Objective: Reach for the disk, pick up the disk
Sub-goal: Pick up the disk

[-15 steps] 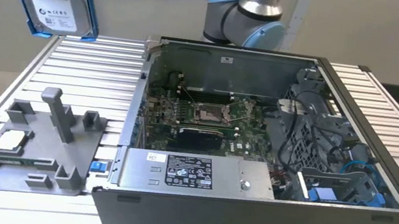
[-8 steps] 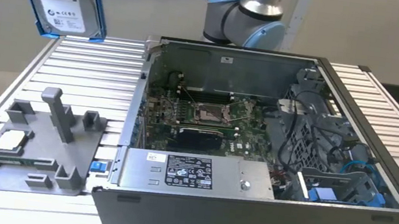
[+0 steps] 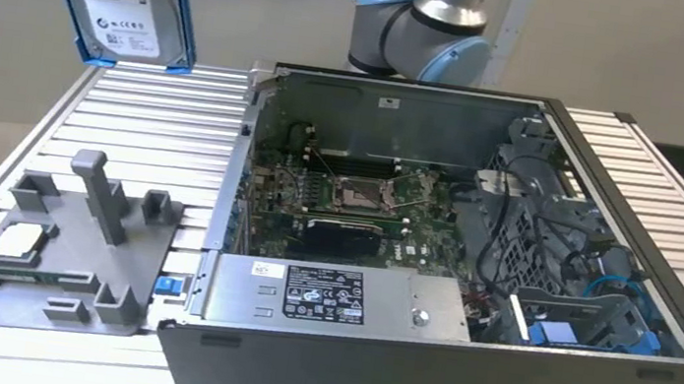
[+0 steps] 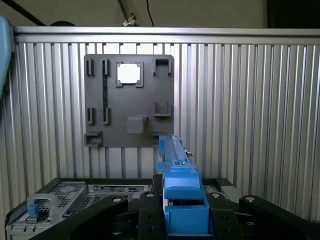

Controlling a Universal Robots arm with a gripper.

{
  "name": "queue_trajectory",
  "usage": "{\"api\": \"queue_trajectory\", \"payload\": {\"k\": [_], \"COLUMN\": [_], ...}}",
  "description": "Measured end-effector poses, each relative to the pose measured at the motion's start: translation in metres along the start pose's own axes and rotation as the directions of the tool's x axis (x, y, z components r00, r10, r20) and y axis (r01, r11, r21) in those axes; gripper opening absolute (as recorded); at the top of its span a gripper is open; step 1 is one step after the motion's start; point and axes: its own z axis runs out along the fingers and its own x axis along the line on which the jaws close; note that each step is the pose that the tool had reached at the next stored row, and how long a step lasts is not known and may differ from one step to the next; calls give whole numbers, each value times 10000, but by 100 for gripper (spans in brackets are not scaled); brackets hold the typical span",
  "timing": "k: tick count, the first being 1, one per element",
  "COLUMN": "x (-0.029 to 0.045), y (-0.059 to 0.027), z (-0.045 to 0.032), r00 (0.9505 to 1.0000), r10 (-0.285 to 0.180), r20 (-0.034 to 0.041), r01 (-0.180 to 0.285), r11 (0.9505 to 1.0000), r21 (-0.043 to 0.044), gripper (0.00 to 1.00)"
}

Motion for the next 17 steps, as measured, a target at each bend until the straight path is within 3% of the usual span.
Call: {"api": "queue_trajectory", "payload": {"k": [17], "x": [-6], "y": [-313], "z": [6], "r00": [10000], "r10": [0], "r20": [0], "r01": [0], "r11": [10000], "r21": [-1], "gripper": [0]}}
